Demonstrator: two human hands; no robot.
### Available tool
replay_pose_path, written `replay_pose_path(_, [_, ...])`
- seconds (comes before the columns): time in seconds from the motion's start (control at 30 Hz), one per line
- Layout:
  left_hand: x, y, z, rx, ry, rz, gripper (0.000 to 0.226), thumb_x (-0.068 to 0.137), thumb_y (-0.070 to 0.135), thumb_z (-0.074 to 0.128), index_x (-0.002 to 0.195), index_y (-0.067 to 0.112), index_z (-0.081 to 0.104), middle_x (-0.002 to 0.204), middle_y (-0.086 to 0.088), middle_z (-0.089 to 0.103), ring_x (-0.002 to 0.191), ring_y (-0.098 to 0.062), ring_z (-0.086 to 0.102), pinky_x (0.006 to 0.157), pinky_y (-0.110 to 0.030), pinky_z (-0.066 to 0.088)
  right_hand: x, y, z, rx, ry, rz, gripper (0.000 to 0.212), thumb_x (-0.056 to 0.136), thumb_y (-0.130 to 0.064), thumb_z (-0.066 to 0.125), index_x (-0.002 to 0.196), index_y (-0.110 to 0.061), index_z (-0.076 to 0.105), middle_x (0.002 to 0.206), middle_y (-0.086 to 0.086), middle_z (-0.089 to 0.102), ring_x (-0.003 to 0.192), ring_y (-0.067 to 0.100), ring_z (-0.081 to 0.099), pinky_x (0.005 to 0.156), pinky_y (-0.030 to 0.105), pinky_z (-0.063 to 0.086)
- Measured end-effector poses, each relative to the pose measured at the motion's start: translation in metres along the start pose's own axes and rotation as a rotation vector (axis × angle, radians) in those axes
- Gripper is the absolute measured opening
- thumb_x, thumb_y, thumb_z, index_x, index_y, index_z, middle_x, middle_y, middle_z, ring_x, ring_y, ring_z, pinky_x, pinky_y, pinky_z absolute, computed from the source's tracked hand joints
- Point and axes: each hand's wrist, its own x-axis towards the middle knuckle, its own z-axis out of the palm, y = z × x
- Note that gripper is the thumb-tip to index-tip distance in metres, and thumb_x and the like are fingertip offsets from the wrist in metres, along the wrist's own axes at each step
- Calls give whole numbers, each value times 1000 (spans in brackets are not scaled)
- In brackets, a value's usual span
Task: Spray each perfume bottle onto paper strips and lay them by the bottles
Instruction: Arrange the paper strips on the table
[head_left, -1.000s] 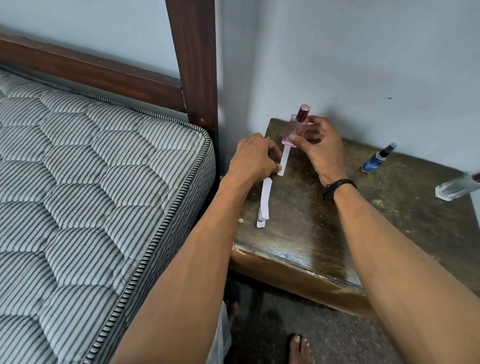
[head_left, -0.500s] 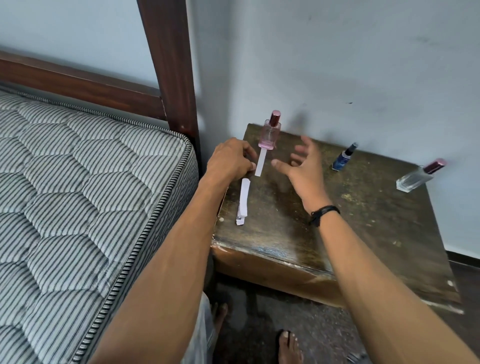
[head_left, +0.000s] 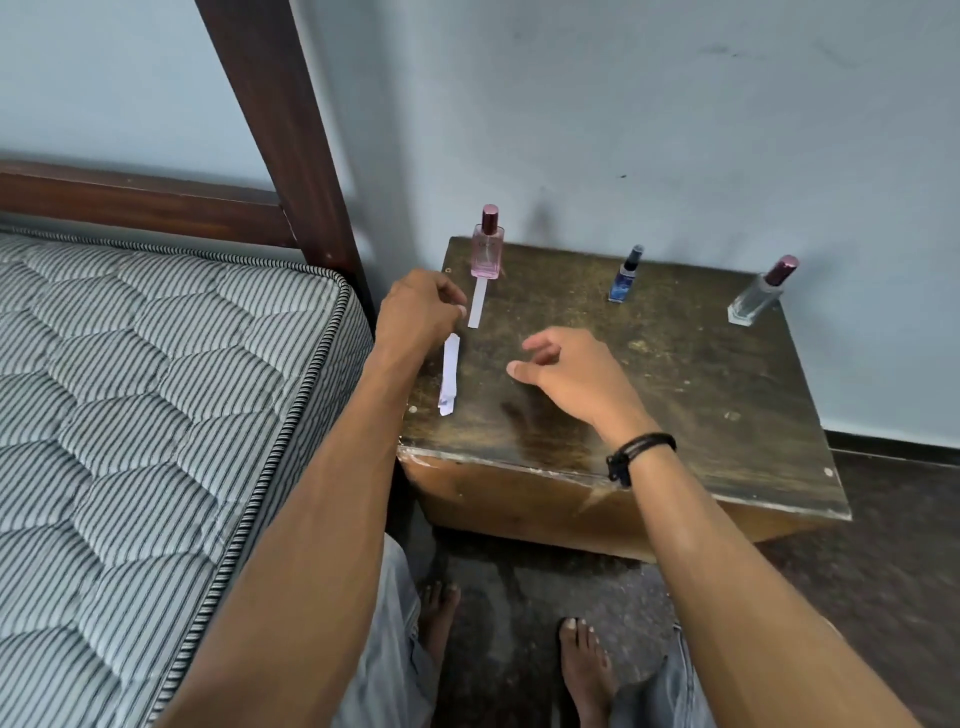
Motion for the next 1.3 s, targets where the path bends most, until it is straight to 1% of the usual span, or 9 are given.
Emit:
replay_pose_path(0.23, [-16, -8, -3, -21, 15, 1, 12, 87, 15, 71, 90, 26, 75, 75, 14, 64, 80, -11, 64, 83, -29, 55, 3, -4, -8, -109, 12, -54, 42, 93, -46, 73, 128, -24, 66, 123, -5, 69, 106, 15, 65, 90, 32, 51])
replay_pose_path(0.33, [-27, -20, -3, -100, 24, -43, 13, 89, 15, 70, 92, 26, 74, 88, 6, 72, 81, -9, 66, 76, -25, 53, 2, -5, -7, -142, 21, -69, 42, 92, -46, 73, 127, -25, 66, 120, -5, 70, 107, 17, 67, 91, 35, 53])
replay_pose_path(0.47, [-58, -32, 2, -200, 71, -87, 16, 86, 12, 69, 97, 22, 76, 91, 8, 73, 85, -8, 68, 82, -26, 55, 1, -9, -2, -176, -1, -80, 41, 93, -42, 73, 128, -22, 65, 126, -1, 69, 111, 20, 67, 96, 40, 54])
replay_pose_path(0.6, [-92, -38, 13, -158, 97, -55, 22, 87, 9, 69, 106, 18, 75, 96, 6, 72, 81, 1, 63, 73, -10, 47, -7, -18, 2, -186, -25, -90, 41, 92, -39, 75, 127, -20, 65, 124, 1, 70, 109, 22, 67, 93, 37, 53])
replay_pose_path(0.67, [-96, -36, 13, -167, 92, -43, 24, 89, 10, 69, 111, 17, 73, 99, 4, 72, 85, -1, 63, 74, -10, 46, -12, -22, 2, -170, -21, -106, 41, 91, -37, 77, 126, -19, 66, 124, 2, 70, 111, 23, 67, 94, 38, 53])
replay_pose_path(0.83, [-86, -29, 7, -147, 12, -68, 27, 88, 16, 70, 114, 19, 72, 96, 6, 71, 93, -11, 67, 82, -23, 50, -17, -18, 4, -180, -16, -130, 39, 91, -32, 78, 125, -18, 67, 126, 4, 70, 111, 24, 67, 85, 30, 45])
replay_pose_path(0.97, [-61, -32, -5, -121, -62, -140, 19, 90, 8, 61, 98, 22, 71, 87, 0, 70, 78, -15, 65, 86, -36, 57, -12, -13, 6, -193, 5, -163, 35, 92, -32, 77, 124, -19, 69, 119, 3, 72, 107, 23, 69, 91, 35, 54])
replay_pose_path(1.1, [-46, -39, -15, -190, -121, -145, 23, 91, -5, 58, 109, 3, 69, 86, -6, 68, 74, -14, 61, 82, -35, 55, -3, -20, 16, -187, -66, -263, 30, 91, -29, 78, 120, -24, 72, 103, -4, 74, 92, 17, 70, 90, 40, 57])
replay_pose_path(1.3, [-52, -51, -39, -67, -382, 30, 56, 79, -6, 75, 127, 21, 65, 102, 8, 62, 93, -13, 59, 93, -29, 51, 5, -24, 33, -289, -162, -386, 31, 90, -24, 79, 121, -25, 73, 102, -7, 70, 90, 16, 68, 84, 42, 57])
